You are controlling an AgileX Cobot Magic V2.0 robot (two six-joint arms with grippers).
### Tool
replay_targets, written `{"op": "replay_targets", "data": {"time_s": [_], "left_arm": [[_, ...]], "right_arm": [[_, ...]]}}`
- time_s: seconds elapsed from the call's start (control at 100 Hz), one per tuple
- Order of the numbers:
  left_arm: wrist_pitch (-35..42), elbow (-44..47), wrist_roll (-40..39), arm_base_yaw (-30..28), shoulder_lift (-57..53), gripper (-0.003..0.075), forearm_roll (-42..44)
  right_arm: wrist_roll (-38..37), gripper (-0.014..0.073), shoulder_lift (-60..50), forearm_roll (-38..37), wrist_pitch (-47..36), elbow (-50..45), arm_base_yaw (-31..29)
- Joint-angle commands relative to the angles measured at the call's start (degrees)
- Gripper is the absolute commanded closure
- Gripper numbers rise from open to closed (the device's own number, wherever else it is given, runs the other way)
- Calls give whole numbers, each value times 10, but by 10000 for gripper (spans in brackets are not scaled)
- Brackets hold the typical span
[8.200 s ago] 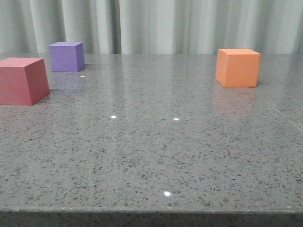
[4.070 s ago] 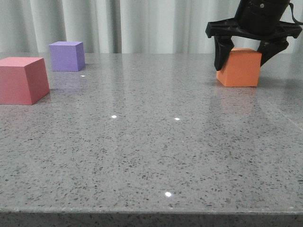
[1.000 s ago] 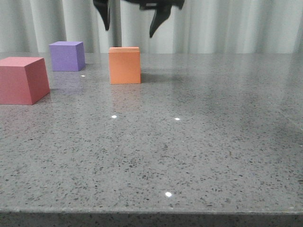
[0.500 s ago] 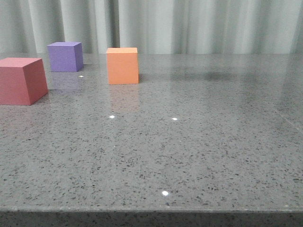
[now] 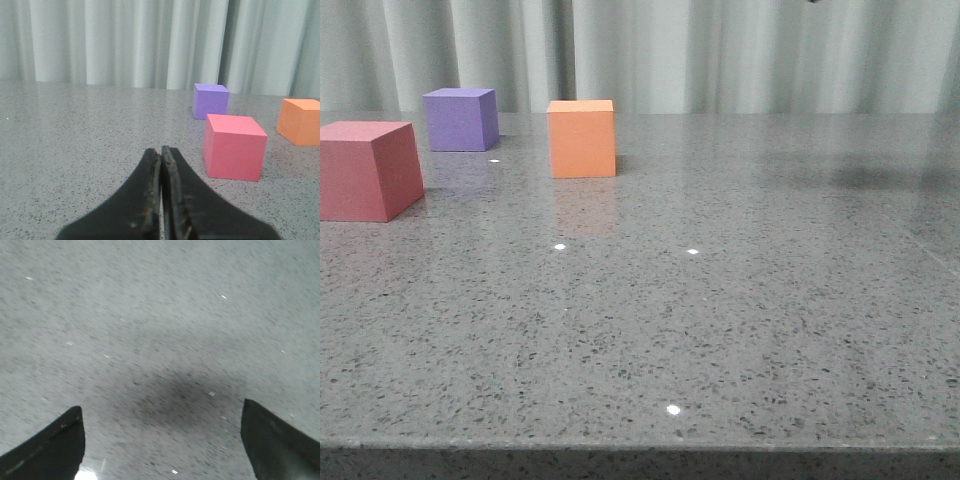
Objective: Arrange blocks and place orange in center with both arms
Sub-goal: 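Raise the right gripper away from the orange cube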
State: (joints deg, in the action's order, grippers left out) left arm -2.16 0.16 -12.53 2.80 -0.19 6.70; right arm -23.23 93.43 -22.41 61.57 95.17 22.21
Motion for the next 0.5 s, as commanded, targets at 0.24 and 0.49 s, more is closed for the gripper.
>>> {"op": "replay_targets", "data": {"time_s": [0.24, 0.49], "left_arm": [[44, 24, -6, -1, -21, 741, 1], [44, 24, -6, -1, -21, 741, 1]], "right_arm": [[7, -30, -241, 22, -224, -270, -90], [7, -30, -413, 30, -347, -460, -90]]}}
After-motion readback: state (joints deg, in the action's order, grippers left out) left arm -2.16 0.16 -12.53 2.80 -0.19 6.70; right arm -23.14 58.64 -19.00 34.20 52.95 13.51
